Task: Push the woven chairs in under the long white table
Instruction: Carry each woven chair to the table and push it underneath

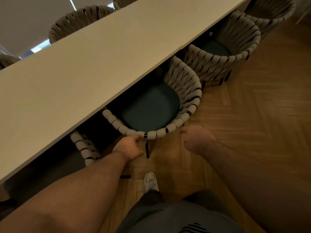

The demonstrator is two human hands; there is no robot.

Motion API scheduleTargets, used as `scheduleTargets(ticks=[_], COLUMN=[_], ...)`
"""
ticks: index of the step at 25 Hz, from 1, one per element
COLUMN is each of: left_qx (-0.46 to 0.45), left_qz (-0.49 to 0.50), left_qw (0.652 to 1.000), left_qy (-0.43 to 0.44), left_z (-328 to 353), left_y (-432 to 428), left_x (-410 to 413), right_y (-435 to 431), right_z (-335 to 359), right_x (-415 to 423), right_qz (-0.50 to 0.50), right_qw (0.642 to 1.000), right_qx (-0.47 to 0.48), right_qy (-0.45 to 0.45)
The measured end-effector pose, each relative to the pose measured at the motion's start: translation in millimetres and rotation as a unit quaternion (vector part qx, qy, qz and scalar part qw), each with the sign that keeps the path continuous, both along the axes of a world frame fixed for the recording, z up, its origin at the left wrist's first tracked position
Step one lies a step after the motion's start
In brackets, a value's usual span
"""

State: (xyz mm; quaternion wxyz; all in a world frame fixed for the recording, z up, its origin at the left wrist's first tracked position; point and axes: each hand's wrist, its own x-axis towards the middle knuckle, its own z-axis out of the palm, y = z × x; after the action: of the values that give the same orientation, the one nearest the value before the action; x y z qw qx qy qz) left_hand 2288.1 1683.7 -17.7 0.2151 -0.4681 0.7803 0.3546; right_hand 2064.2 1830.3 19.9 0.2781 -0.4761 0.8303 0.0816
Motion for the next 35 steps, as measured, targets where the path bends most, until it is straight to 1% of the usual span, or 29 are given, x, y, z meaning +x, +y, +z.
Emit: scheduleTargets(ticks=[4, 7, 11, 14, 18, 22, 24, 27, 29, 30, 32, 35], left_qx=[0.029, 0.054, 0.073, 0.039, 0.007, 0.0, -0.001, 0.012, 0.009, 0.0, -0.013, 0.006], left_qz=[-0.011, -0.003, 0.006, -0.055, -0.078, -0.091, -0.11, -0.074, -0.058, -0.06, -0.061, -0.057], left_qw=[0.999, 0.998, 0.992, 0.984, 0.974, 0.966, 0.964, 0.968, 0.972, 0.973, 0.976, 0.978], left_qy=[-0.012, -0.036, -0.1, -0.164, -0.215, -0.242, -0.24, -0.239, -0.227, -0.222, -0.21, -0.202], left_z=[-10, -40, -76, -101, -131, -148, -155, -157, -154, -150, -143, -141], left_y=[-21, -26, -18, -7, -7, -17, -20, -19, -20, -20, -18, -8], left_x=[-43, -76, -119, -148, -170, -181, -183, -182, -182, -183, -184, -183], right_y=[-27, -50, -75, -92, -118, -146, -158, -169, -172, -170, -164, -142], right_z=[-15, -36, -76, -105, -134, -156, -164, -174, -178, -179, -180, -182], right_x=[-40, -82, -139, -181, -219, -234, -240, -244, -244, -244, -244, -243], right_qz=[0.041, 0.079, 0.166, 0.246, 0.332, 0.404, 0.423, 0.451, 0.459, 0.462, 0.456, 0.425], right_qw=[0.999, 0.996, 0.983, 0.964, 0.928, 0.893, 0.879, 0.861, 0.858, 0.855, 0.858, 0.876], right_qx=[0.029, 0.045, 0.077, 0.098, 0.162, 0.176, 0.19, 0.203, 0.205, 0.204, 0.196, 0.18], right_qy=[0.011, 0.005, -0.006, 0.009, 0.049, 0.093, 0.113, 0.119, 0.109, 0.118, 0.134, 0.144])
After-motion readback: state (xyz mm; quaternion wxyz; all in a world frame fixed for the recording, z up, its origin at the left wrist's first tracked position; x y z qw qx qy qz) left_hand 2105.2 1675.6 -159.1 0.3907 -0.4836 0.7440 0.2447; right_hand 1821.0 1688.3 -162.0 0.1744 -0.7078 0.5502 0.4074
